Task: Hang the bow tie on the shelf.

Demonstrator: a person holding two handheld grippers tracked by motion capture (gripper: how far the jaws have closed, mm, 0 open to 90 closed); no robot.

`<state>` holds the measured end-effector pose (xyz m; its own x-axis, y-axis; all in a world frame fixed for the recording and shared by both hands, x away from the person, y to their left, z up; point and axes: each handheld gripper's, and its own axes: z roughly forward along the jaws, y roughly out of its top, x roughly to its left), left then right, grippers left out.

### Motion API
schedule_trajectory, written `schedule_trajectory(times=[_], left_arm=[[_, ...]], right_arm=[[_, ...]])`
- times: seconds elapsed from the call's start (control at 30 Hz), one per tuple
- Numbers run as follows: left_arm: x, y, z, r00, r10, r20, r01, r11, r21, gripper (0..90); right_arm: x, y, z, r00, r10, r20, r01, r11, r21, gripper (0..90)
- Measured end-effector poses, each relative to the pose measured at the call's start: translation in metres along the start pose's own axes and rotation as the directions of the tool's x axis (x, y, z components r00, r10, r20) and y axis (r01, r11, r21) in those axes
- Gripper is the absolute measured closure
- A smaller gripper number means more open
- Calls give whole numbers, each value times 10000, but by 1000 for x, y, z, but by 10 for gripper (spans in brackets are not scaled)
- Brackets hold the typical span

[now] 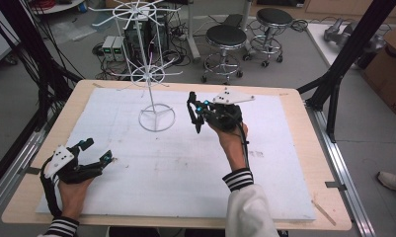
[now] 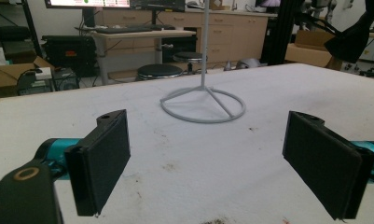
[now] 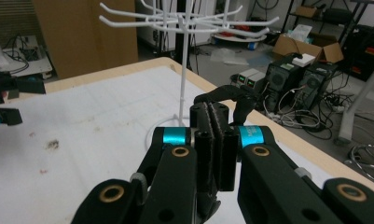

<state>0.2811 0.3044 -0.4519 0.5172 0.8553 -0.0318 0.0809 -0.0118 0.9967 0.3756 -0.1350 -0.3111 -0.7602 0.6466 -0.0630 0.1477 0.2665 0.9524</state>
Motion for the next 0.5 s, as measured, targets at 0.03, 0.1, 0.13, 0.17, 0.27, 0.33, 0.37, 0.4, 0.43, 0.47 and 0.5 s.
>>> schedule_trajectory(times=[0.03, 0.1, 0.13, 0.17, 0.27, 0.33, 0.37, 0.4, 0.43, 0.47, 0.5], left_arm=[[0, 0, 0, 10000, -3, 7, 3, 10000, 9, 153], [0, 0, 0, 10000, -2, -1, 2, 10000, 0, 153], [0, 0, 0, 10000, -7, 5, 7, 10000, -4, 152], [0, 0, 0, 10000, -7, 5, 7, 10000, 7, 153], [0, 0, 0, 10000, -7, 2, 7, 10000, 2, 153], [0, 0, 0, 10000, -11, 12, 11, 10000, 17, 153], [0, 0, 0, 10000, -13, -1, 13, 10000, 6, 153], [0, 0, 0, 10000, -12, 5, 12, 10000, 12, 152], [0, 0, 0, 10000, -19, 6, 19, 10000, 19, 153], [0, 0, 0, 10000, -43, 2, 43, 10000, 0, 153], [0, 0, 0, 10000, -48, 5, 48, 10000, 5, 153]], right_arm=[[1, 2, 1, 10000, 39, 3, -39, 10000, -38, 887], [2, 6, 4, 10000, 22, 7, -22, 9999, -120, 887], [3, 8, 5, 10000, 24, -1, -24, 9997, -229, 887], [3, 11, 6, 10000, 57, 12, -56, 9995, -295, 887], [5, 17, 9, 10000, -40, 70, 42, 9993, -384, 887], [6, 20, 11, 10000, 7, 57, -4, 9985, -546, 887], [6, 21, 12, 10000, 23, 41, -21, 9983, -574, 887], [7, 22, 13, 10000, 66, 60, -63, 9985, -536, 887], [7, 22, 14, 10000, 55, 58, -52, 9985, -543, 887], [8, 24, 15, 10000, 42, 52, -39, 9982, -600, 887], [8, 25, 17, 10000, 21, 68, -16, 9980, -630, 887]])
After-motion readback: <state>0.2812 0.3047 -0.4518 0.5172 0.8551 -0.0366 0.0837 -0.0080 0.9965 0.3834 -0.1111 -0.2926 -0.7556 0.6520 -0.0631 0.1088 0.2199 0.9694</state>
